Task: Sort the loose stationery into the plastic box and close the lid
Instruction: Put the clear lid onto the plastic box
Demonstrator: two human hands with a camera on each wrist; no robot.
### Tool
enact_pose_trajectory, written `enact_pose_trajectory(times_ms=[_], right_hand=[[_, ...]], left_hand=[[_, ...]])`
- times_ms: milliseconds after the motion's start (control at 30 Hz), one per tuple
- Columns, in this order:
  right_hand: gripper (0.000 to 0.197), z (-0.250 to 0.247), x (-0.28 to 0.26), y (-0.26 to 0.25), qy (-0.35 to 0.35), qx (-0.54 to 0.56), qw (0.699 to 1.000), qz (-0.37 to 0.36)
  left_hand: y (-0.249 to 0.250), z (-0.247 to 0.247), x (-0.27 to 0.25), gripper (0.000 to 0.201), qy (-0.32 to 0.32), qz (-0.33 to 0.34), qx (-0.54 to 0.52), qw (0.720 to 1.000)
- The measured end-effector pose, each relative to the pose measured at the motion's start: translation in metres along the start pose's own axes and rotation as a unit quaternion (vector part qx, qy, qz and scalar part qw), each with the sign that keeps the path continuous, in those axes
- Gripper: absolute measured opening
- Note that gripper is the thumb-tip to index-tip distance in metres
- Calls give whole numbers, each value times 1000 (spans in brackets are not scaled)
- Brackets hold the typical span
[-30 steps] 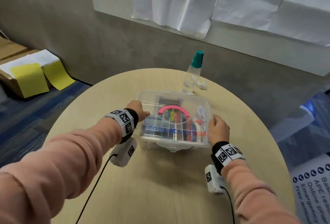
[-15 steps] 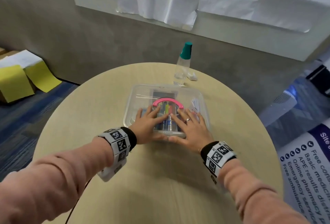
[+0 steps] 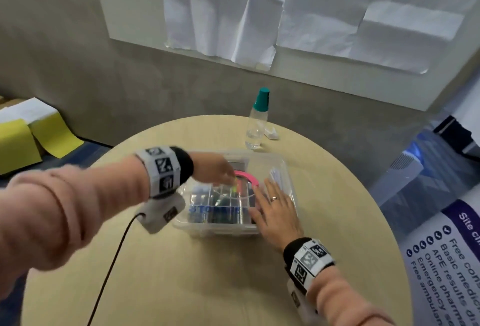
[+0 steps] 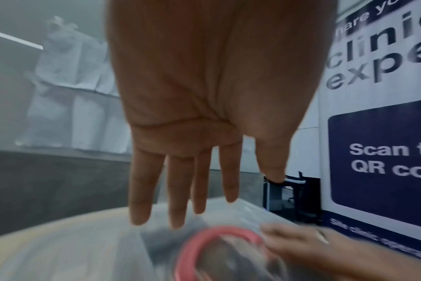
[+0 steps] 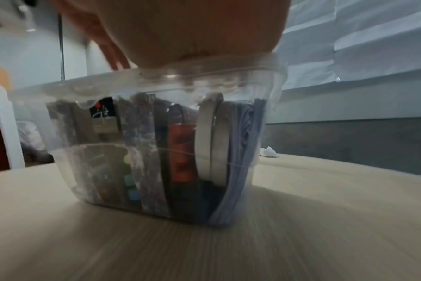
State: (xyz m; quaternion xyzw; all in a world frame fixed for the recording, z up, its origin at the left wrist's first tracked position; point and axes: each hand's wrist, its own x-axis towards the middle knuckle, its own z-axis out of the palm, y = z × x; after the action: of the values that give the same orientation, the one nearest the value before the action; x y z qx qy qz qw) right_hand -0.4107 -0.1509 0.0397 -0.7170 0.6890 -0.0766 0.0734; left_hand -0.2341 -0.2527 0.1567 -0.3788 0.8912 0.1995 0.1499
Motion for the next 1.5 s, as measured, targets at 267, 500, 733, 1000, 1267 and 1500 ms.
enact_pose_trajectory(times_ms=[267,500,733,1000,1267,1500], right_hand=[[56,-3,11,-1,-42,11,999,16],[61,3,13,3,-41,-9,999,21],[62,6,13,3,-35,-25,999,21],[63,5,15,2,-38,-28,999,24],[59,2,13,0,-13,-37,999,24],[43,2,4,-9,94,53,994,25]], left_hand=[[-18,-22,82,57,38,-104,64,992],[-21,-9,125,94,-36,-131,108,985],[-17,-12,125,80,-23,-109,81,991],[-9,-8,119,59,-8,-116,56,992],[8,28,63,31,90,-64,26,993],[-7,78,4,43,153,-80,-47,984]])
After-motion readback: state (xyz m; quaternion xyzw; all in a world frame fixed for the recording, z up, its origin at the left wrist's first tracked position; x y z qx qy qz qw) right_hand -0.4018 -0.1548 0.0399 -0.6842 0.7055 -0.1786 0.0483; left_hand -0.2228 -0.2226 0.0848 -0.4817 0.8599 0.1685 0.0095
